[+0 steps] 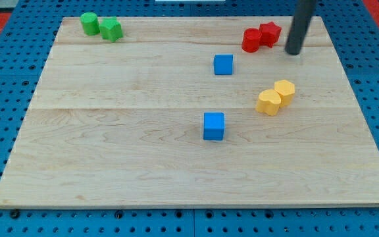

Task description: Move the red star to the top center

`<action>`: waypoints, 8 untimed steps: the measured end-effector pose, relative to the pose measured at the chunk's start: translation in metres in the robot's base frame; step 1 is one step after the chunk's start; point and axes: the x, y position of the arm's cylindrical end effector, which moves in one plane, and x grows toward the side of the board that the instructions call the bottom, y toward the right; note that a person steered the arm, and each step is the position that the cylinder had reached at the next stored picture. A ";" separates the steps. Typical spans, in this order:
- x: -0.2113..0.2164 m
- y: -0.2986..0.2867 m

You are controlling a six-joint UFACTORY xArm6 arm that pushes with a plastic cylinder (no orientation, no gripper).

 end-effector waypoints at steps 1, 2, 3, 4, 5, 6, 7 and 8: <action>-0.034 -0.006; -0.057 -0.075; -0.063 -0.161; -0.072 -0.138; -0.066 -0.044; -0.015 -0.041; -0.021 -0.123; -0.031 -0.178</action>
